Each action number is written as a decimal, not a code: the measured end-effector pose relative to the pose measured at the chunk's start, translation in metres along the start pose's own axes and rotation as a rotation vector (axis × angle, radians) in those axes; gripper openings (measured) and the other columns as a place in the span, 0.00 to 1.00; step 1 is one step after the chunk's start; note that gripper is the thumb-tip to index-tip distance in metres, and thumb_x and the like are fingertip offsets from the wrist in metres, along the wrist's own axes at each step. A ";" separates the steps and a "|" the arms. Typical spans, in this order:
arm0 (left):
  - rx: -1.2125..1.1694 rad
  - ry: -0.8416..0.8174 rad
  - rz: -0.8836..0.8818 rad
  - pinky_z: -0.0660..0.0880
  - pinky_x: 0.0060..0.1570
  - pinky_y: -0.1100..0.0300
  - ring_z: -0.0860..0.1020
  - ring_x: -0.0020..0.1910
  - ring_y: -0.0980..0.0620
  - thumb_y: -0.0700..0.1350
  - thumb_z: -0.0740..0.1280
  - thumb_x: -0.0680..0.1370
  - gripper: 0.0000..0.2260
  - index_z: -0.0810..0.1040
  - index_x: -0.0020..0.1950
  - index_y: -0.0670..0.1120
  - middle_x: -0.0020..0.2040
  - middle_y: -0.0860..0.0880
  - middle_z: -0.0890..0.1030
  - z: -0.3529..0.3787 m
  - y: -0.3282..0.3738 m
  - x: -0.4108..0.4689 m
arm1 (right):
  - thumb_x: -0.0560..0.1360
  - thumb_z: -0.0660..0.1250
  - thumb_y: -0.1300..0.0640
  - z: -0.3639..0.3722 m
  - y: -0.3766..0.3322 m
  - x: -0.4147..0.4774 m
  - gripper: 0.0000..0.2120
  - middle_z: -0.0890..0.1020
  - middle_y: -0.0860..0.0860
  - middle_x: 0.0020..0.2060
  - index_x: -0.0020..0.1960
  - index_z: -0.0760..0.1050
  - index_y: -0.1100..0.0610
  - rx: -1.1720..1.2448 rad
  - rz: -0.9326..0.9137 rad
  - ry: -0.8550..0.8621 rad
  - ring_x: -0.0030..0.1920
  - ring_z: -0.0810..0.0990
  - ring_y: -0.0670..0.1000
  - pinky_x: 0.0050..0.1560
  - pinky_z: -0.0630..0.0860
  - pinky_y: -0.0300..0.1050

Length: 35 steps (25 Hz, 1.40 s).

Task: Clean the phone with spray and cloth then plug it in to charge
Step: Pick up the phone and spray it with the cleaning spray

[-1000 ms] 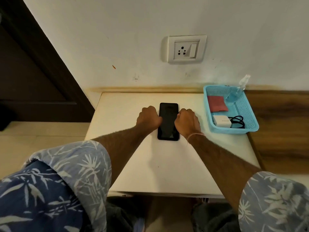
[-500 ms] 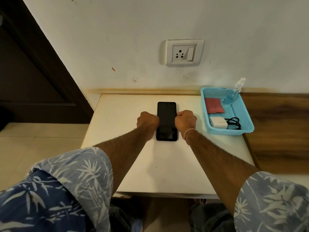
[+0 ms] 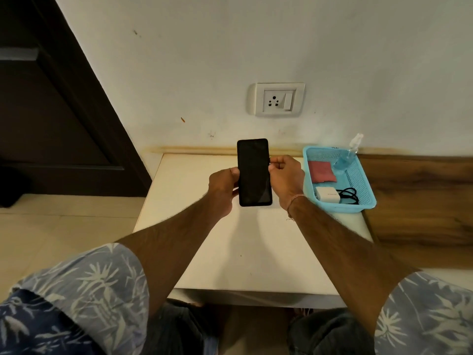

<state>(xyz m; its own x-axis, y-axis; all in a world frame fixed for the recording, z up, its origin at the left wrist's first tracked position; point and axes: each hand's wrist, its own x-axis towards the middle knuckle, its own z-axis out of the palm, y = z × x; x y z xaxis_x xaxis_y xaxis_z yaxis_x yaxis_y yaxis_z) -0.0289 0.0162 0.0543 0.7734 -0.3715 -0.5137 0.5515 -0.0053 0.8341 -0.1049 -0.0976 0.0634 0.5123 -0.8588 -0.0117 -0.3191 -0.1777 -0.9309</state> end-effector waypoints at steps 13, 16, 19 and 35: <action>-0.345 -0.430 0.210 0.82 0.50 0.48 0.83 0.56 0.41 0.43 0.63 0.84 0.06 0.80 0.54 0.45 0.56 0.45 0.84 -0.003 0.040 -0.094 | 0.77 0.68 0.59 -0.056 -0.061 -0.056 0.09 0.82 0.44 0.47 0.51 0.76 0.46 0.288 -0.212 0.074 0.49 0.82 0.46 0.52 0.81 0.41; -0.424 -0.533 0.269 0.82 0.49 0.48 0.85 0.55 0.42 0.44 0.63 0.84 0.10 0.82 0.60 0.46 0.58 0.44 0.84 -0.004 0.043 -0.114 | 0.77 0.68 0.60 -0.069 -0.080 -0.075 0.09 0.82 0.43 0.48 0.51 0.77 0.46 0.378 -0.295 0.069 0.48 0.82 0.43 0.46 0.79 0.34; -0.505 -0.599 0.329 0.81 0.50 0.50 0.85 0.55 0.43 0.44 0.64 0.83 0.12 0.85 0.59 0.47 0.57 0.45 0.86 -0.003 0.050 -0.132 | 0.77 0.68 0.59 -0.078 -0.100 -0.092 0.08 0.83 0.45 0.51 0.54 0.78 0.49 0.459 -0.366 0.075 0.50 0.83 0.42 0.46 0.77 0.31; -0.425 -0.509 0.492 0.81 0.56 0.50 0.82 0.63 0.41 0.46 0.59 0.85 0.17 0.76 0.71 0.42 0.66 0.40 0.81 -0.010 0.065 -0.172 | 0.76 0.65 0.53 -0.076 -0.108 -0.118 0.13 0.84 0.47 0.55 0.60 0.78 0.51 0.712 -0.424 -0.044 0.58 0.81 0.51 0.59 0.78 0.56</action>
<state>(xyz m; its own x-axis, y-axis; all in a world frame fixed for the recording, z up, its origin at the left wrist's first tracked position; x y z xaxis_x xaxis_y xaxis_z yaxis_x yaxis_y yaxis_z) -0.1229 0.0894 0.1952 0.7775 -0.6155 0.1290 0.3371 0.5811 0.7407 -0.1912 -0.0135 0.1928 0.5107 -0.7652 0.3920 0.4822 -0.1226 -0.8675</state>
